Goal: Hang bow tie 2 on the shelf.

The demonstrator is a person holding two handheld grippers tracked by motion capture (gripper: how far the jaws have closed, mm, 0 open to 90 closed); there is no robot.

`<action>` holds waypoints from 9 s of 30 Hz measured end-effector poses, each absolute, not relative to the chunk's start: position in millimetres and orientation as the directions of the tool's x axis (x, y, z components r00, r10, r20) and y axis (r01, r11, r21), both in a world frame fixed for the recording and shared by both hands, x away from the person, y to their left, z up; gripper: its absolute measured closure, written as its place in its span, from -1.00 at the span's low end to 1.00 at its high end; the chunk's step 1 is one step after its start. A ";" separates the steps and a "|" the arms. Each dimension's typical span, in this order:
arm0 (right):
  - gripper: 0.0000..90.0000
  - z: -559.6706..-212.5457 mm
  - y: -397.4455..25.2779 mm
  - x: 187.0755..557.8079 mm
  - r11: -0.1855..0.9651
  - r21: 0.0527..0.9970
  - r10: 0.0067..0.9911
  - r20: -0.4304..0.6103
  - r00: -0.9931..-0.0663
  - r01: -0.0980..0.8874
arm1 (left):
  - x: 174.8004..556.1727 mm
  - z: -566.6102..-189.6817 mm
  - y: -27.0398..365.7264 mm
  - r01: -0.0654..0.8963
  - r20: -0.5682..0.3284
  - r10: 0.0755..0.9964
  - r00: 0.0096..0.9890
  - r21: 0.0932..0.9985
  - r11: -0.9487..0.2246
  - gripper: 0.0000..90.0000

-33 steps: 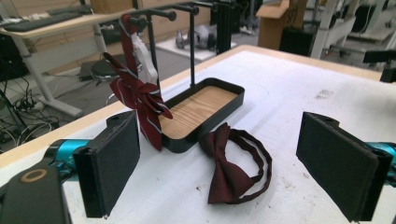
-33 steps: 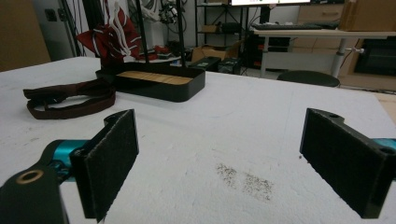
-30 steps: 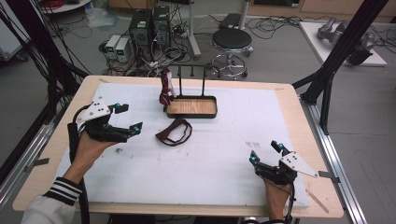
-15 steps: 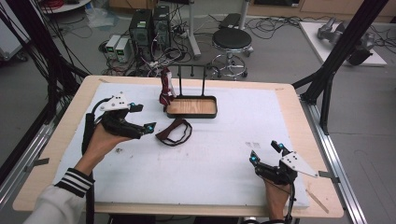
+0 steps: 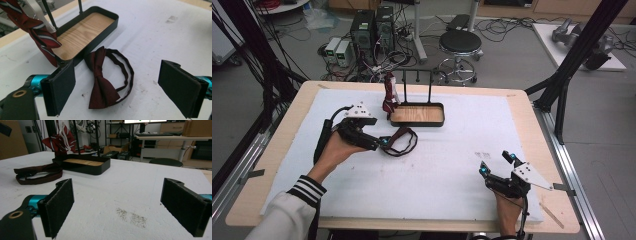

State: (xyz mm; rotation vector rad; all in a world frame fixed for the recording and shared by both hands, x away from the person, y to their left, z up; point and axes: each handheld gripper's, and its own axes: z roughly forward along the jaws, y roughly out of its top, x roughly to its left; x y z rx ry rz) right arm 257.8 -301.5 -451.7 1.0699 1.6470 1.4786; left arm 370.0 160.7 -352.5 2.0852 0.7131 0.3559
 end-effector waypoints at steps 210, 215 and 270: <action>-0.76 -451.9 -302.9 257.6 0.008 0.990 0.897 0.054 -0.439 0.138 | 447.0 -354.1 122.0 0.358 -0.024 0.857 0.514 0.914 -0.189 0.73; -0.76 -451.9 -302.8 257.6 0.008 0.990 0.897 0.055 -0.438 0.139 | 448.4 -350.7 119.7 0.355 -0.022 0.858 0.513 0.916 -0.188 0.73; -0.76 -452.0 -302.8 257.7 0.017 0.991 0.894 0.043 -0.445 0.129 | 419.2 -355.6 132.5 0.245 0.101 0.732 0.674 0.904 -0.349 -0.59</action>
